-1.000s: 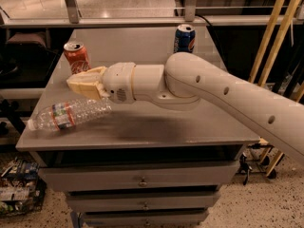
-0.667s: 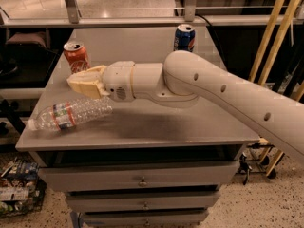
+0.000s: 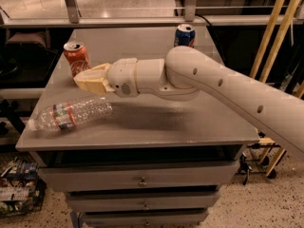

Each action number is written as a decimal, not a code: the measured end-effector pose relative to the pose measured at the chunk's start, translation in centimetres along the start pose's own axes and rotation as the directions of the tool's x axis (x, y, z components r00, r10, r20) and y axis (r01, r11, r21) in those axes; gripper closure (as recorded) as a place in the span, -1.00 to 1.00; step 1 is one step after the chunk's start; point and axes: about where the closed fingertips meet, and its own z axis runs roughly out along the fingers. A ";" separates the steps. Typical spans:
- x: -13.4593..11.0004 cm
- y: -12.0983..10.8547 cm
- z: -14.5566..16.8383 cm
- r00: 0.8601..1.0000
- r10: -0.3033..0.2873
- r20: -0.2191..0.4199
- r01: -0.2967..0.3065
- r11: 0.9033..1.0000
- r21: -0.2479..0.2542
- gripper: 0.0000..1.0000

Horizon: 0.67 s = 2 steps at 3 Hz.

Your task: Knock water bottle over

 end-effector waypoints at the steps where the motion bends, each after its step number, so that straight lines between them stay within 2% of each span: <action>1: 0.3 -1.4 -1.8 1.000 -0.012 -0.019 0.012 1.000 0.028 1.00; 2: 0.0 -2.7 -4.5 0.999 -0.030 -0.029 0.032 0.996 0.082 1.00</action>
Offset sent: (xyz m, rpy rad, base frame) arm 0.0366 -0.0914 0.0155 -0.0439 -0.0704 -0.1608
